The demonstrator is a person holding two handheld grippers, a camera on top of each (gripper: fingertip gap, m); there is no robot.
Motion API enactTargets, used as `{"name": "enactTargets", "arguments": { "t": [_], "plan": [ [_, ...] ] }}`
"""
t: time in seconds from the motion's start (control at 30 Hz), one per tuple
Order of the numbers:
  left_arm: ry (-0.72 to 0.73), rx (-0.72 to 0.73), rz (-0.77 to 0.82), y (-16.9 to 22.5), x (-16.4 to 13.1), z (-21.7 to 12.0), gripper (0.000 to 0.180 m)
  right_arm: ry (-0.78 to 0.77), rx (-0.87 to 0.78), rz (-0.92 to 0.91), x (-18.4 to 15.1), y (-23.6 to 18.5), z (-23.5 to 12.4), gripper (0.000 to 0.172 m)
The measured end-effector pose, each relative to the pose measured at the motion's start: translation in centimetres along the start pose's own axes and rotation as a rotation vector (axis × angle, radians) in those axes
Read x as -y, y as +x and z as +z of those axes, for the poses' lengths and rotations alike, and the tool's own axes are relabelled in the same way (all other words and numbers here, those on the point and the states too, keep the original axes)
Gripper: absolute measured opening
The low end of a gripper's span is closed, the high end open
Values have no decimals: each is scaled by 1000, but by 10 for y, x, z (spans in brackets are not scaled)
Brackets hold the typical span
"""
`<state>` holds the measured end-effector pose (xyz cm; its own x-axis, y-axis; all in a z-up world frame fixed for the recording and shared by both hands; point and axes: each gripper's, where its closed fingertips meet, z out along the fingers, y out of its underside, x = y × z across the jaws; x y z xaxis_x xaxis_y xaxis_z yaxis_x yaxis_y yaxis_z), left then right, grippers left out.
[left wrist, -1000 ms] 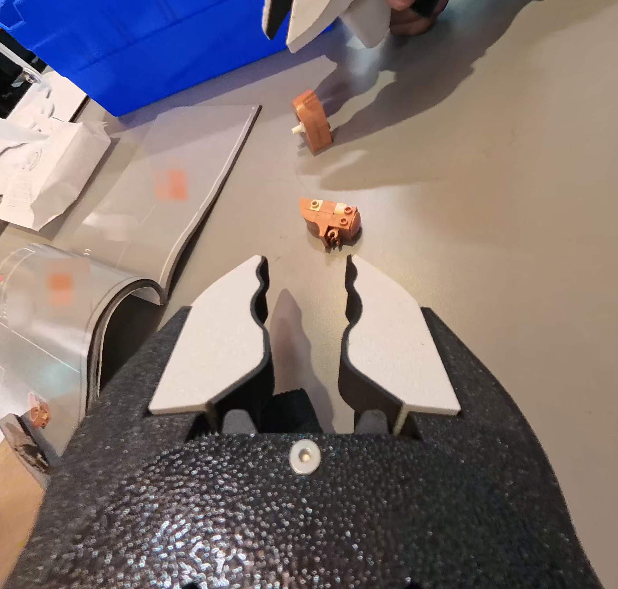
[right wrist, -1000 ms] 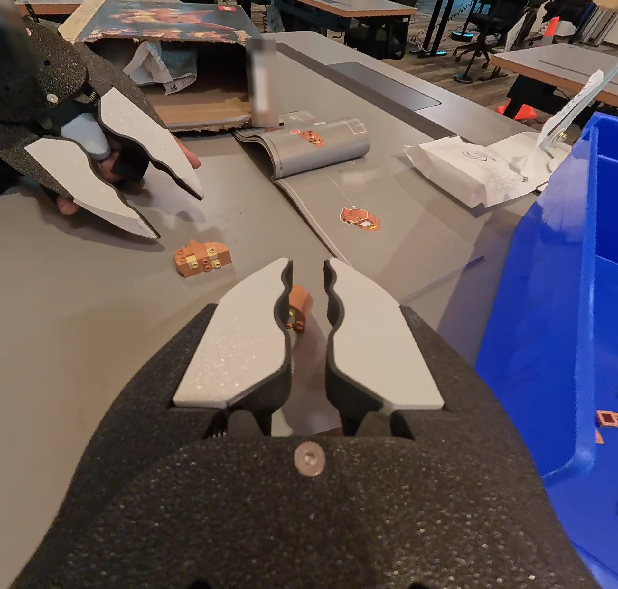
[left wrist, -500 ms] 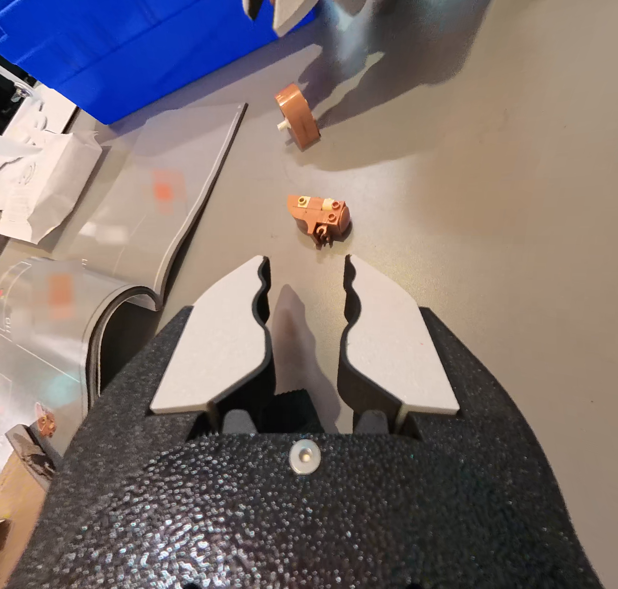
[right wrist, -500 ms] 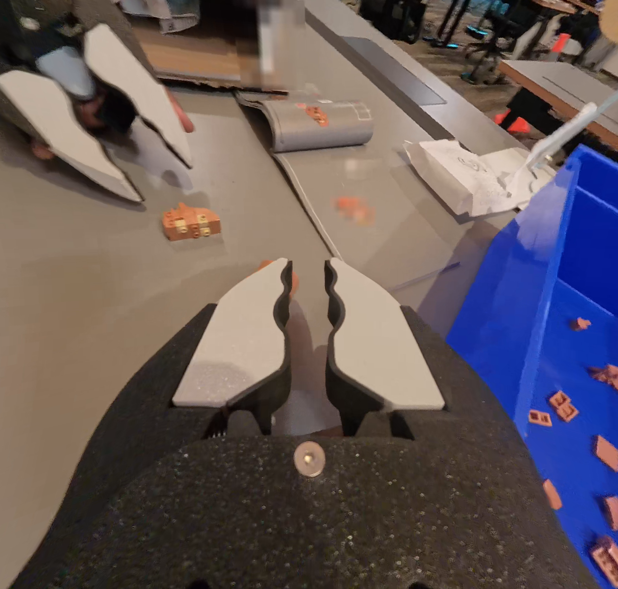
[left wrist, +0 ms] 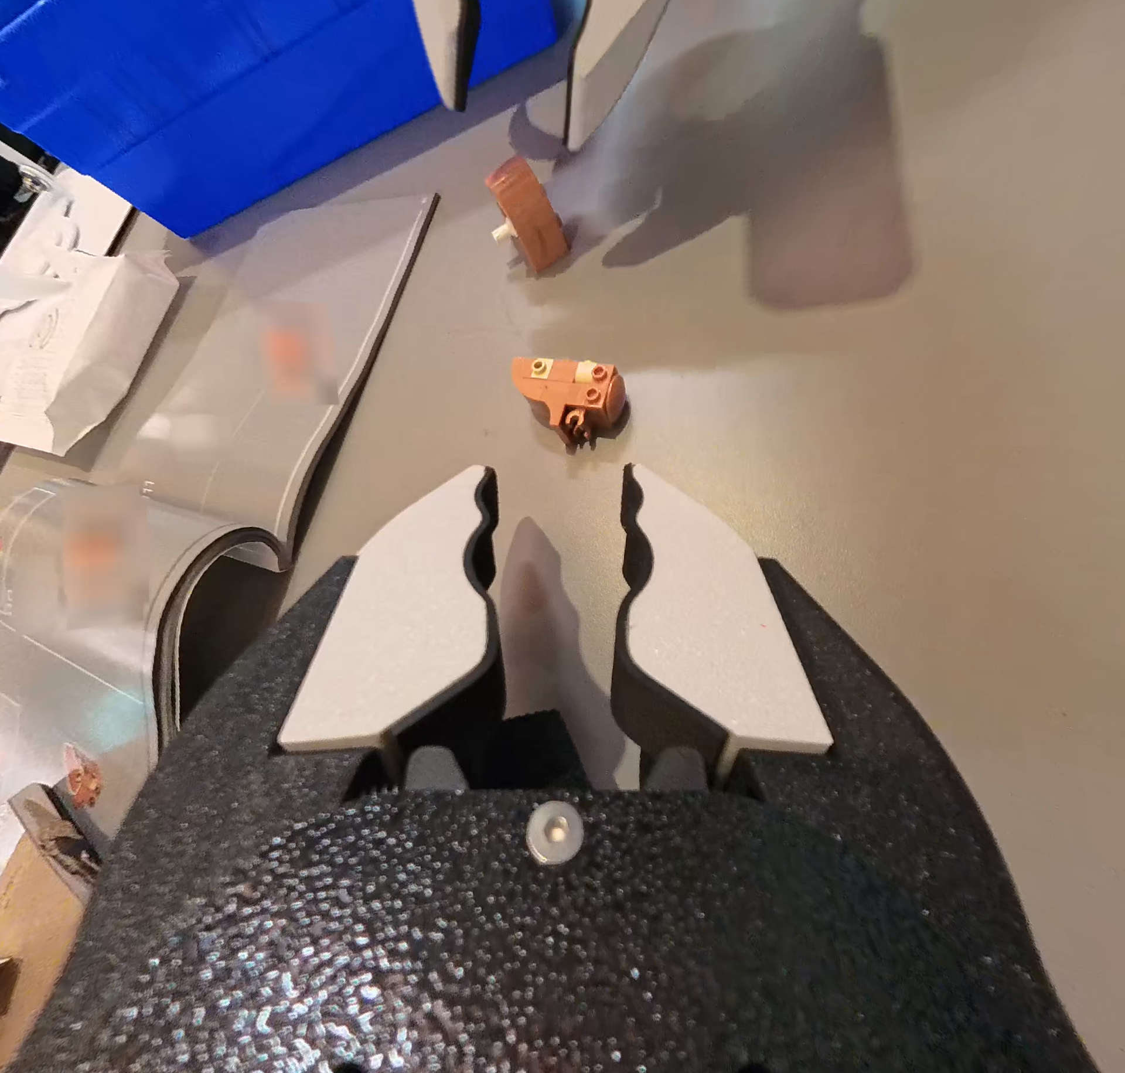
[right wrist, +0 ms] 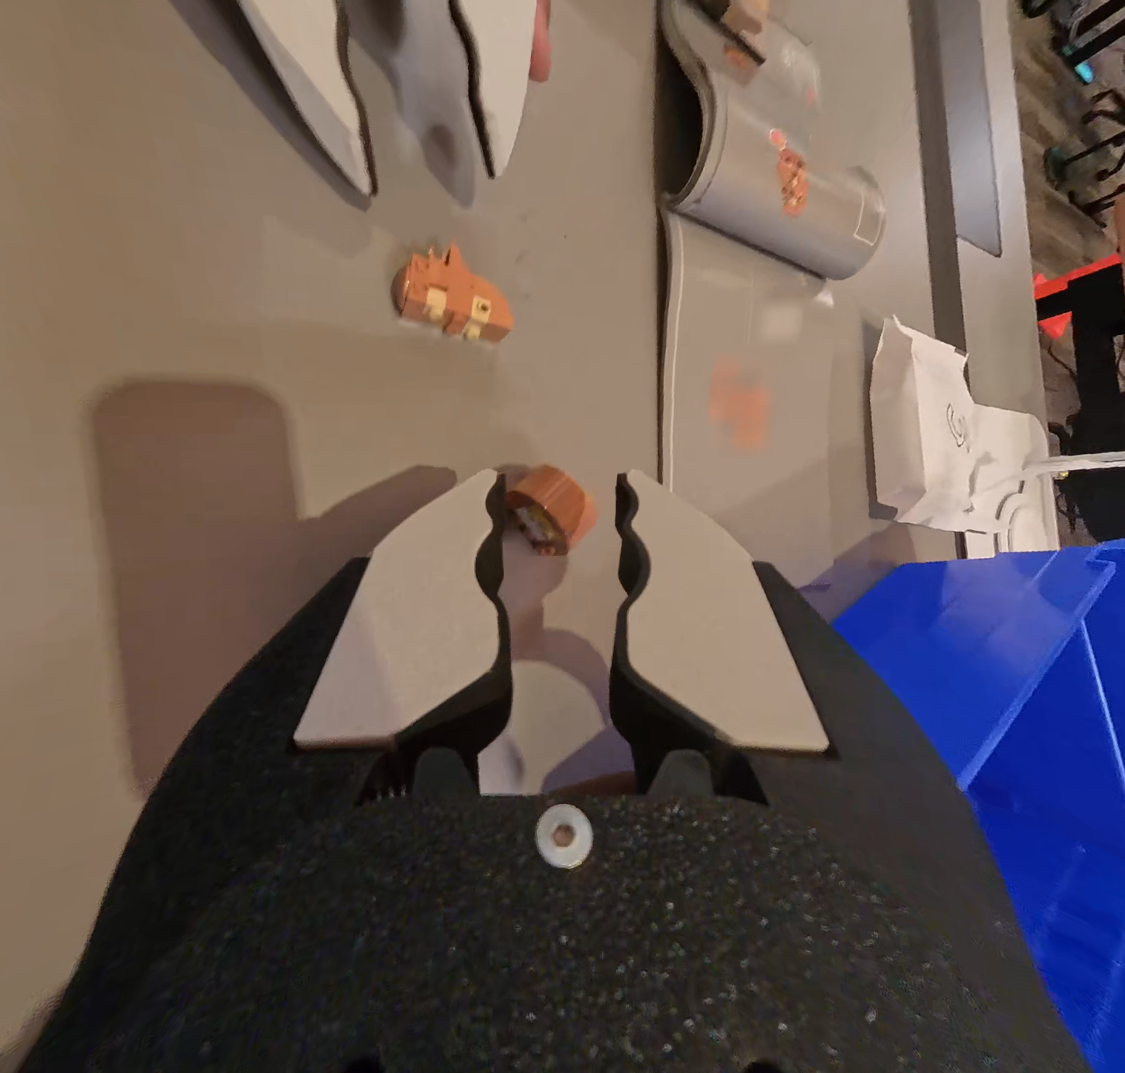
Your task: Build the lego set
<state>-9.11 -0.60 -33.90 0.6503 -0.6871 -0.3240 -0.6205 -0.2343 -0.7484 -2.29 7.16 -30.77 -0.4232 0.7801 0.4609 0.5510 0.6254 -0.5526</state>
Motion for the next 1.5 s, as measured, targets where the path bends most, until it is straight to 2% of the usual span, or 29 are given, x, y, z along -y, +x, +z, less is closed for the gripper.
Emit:
{"name": "enactTargets", "arguments": {
  "t": [0.07,0.43,0.6,0.7,0.87,1.1,1.33,1.5],
  "plan": [
    [-1,-2,-2,0,0,0,38,57,-17,55,3,4,3,34],
    [-8,-15,-15,1,-1,1,35,85,-91,97,-6,11,-1,33],
    [-12,-18,-27,0,-1,1,35,131,-158,204,-8,34,-20,25],
    [-15,-27,-37,0,-1,2,35,147,-110,203,-4,30,-28,24],
    [-16,-20,-35,0,-1,3,34,-29,-13,-3,-12,8,-16,29],
    [-13,-8,-22,0,0,2,32,-185,124,-210,-2,-1,-2,30],
    [-13,-1,-17,0,0,2,32,-402,201,-297,-20,0,19,28],
    [-13,7,-16,-1,0,2,32,-450,190,-246,-26,4,25,23]
  ]
}}
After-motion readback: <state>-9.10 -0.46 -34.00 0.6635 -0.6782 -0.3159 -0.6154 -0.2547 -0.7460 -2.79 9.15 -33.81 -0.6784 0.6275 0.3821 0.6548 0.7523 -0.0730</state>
